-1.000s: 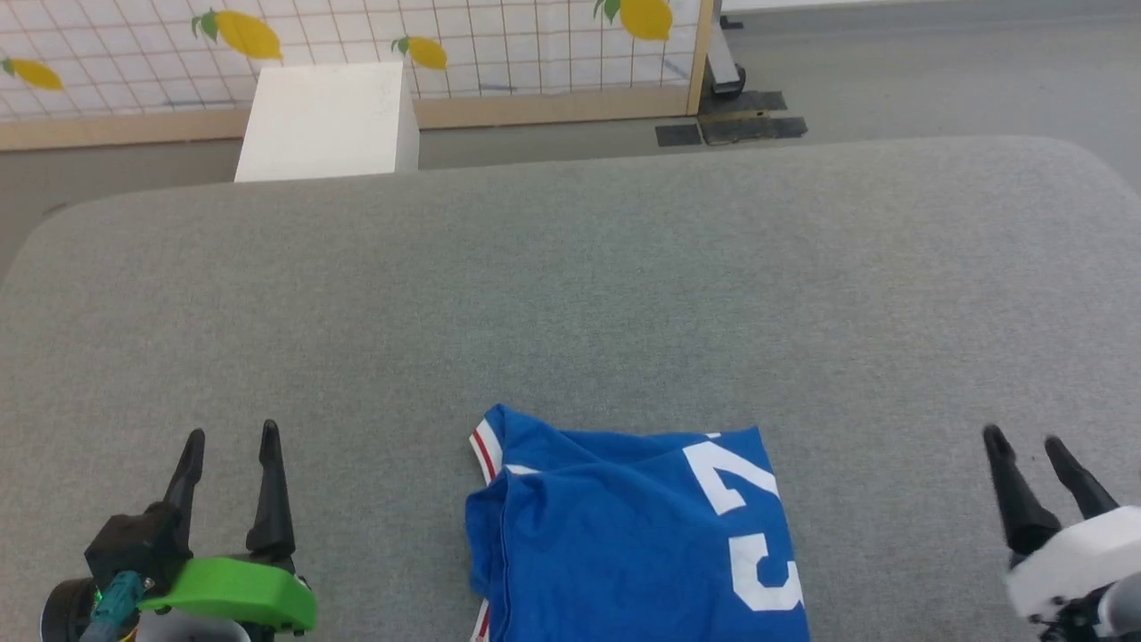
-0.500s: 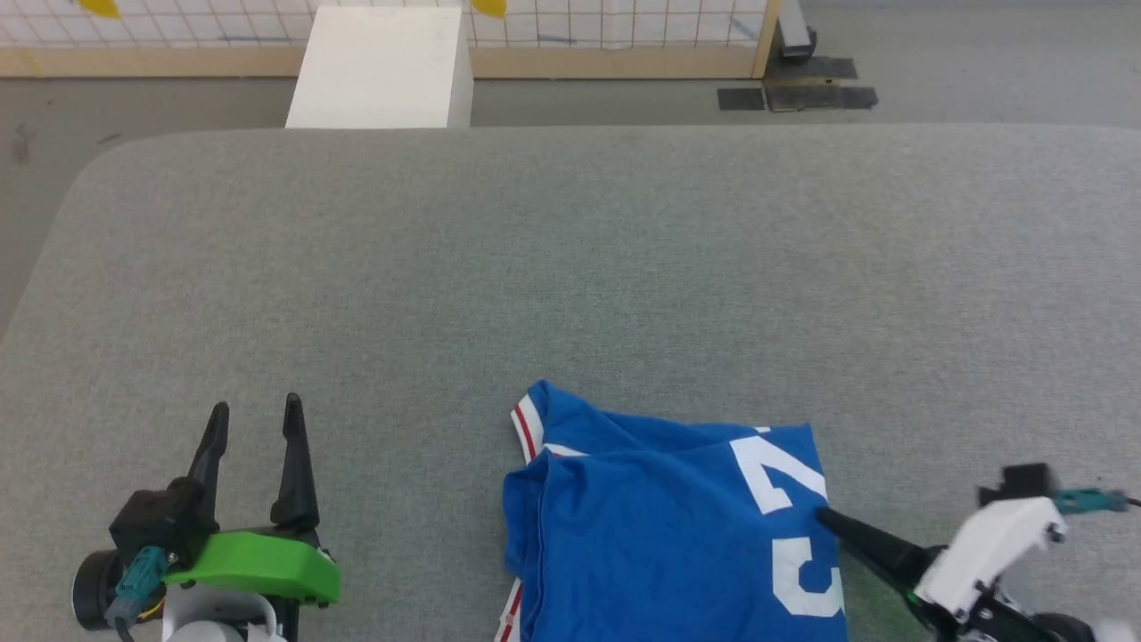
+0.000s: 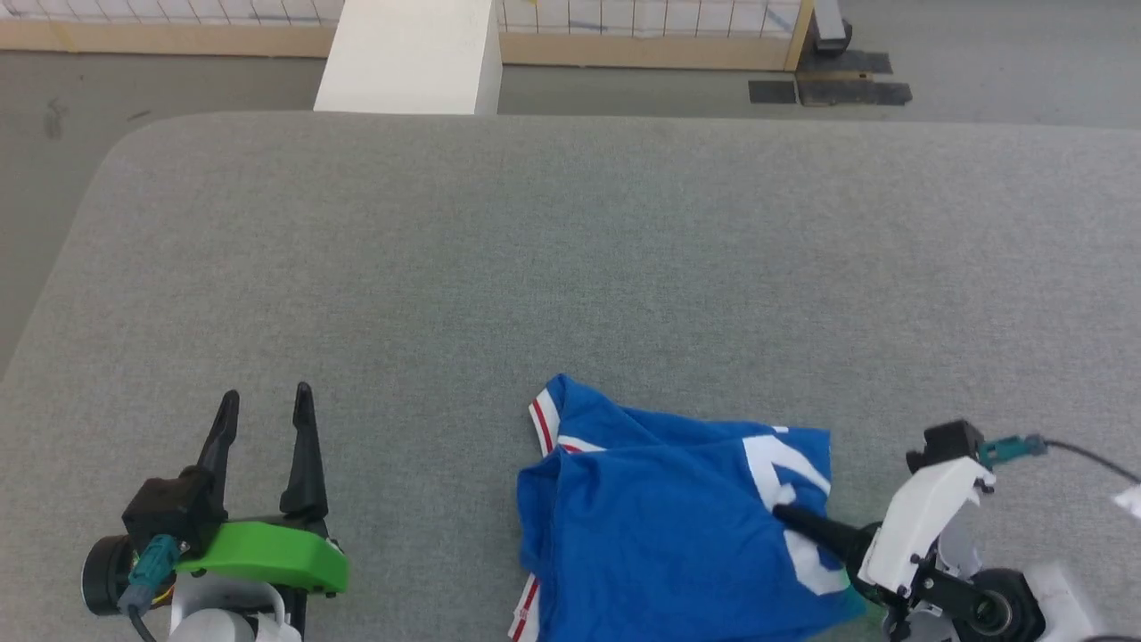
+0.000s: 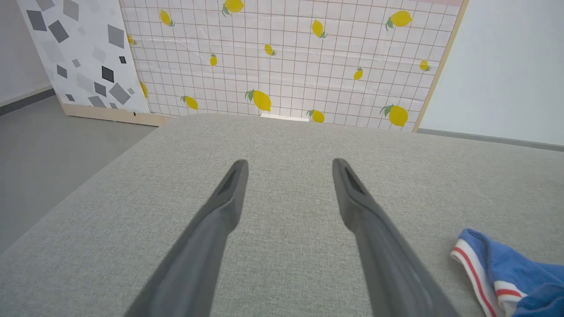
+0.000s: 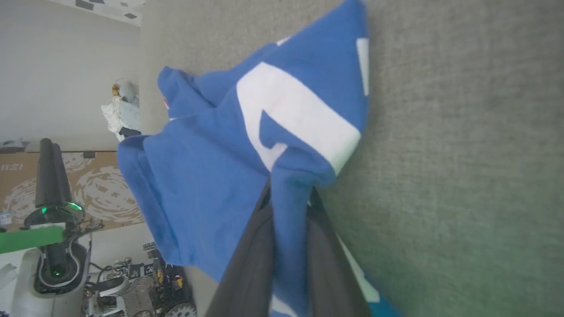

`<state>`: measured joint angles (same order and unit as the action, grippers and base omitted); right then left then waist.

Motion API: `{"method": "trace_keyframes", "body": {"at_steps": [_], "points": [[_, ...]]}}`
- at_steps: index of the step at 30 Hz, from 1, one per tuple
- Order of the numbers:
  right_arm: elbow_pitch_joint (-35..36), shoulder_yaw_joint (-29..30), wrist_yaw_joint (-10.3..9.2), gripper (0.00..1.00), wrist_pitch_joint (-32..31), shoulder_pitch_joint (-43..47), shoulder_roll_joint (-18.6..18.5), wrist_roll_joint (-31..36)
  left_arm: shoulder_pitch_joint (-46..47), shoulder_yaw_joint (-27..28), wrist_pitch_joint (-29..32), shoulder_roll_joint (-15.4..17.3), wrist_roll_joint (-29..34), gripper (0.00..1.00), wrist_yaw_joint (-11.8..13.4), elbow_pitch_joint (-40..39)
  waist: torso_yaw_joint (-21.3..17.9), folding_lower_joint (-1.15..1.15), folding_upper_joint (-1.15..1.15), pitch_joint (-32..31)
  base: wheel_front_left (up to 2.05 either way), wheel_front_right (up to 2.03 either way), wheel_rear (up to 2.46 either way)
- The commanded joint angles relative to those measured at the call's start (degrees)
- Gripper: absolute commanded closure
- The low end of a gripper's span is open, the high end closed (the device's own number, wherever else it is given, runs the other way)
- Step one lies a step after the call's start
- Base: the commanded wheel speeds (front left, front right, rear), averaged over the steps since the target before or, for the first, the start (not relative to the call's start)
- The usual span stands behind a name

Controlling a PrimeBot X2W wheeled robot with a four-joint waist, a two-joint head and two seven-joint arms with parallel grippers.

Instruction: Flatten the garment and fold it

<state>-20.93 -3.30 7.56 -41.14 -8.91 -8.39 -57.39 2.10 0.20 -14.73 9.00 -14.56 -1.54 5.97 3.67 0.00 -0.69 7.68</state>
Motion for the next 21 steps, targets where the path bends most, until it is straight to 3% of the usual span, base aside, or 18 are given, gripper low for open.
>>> {"method": "trace_keyframes", "body": {"at_steps": [1,7,12,17,21], "points": [[1.07,-1.48,-0.08,1.0,1.66,-1.56,-1.27,1.85,0.23,0.28,-0.27,-0.36,1.18,0.0,-0.42,0.16,-0.43,0.0,0.69,-0.89,0.0,0.0,0.0],[4.86,-10.27,-0.08,1.0,8.66,-5.06,-8.39,13.95,-0.26,0.63,-0.27,-0.85,2.42,0.0,-1.3,-0.07,-2.74,0.0,0.69,-2.41,0.0,0.0,0.0],[7.9,-16.79,-0.08,1.0,10.8,-9.28,-13.52,21.22,0.17,0.35,-0.27,-1.38,3.32,0.0,-1.97,-1.01,-6.08,0.0,0.69,-1.85,0.0,0.0,0.0],[9.87,-21.21,-0.08,1.0,11.5,-14.42,-18.41,27.72,1.75,-0.23,-0.27,-1.73,4.06,0.0,-2.72,-2.74,-11.67,0.0,0.69,0.93,0.0,0.0,0.0],[9.72,-23.13,-0.08,1.0,12.15,-18.19,-20.26,29.6,2.64,-0.37,-0.27,-1.56,4.39,0.0,-2.99,-4.23,-17.54,0.0,0.69,4.04,0.0,0.0,0.0]]}}
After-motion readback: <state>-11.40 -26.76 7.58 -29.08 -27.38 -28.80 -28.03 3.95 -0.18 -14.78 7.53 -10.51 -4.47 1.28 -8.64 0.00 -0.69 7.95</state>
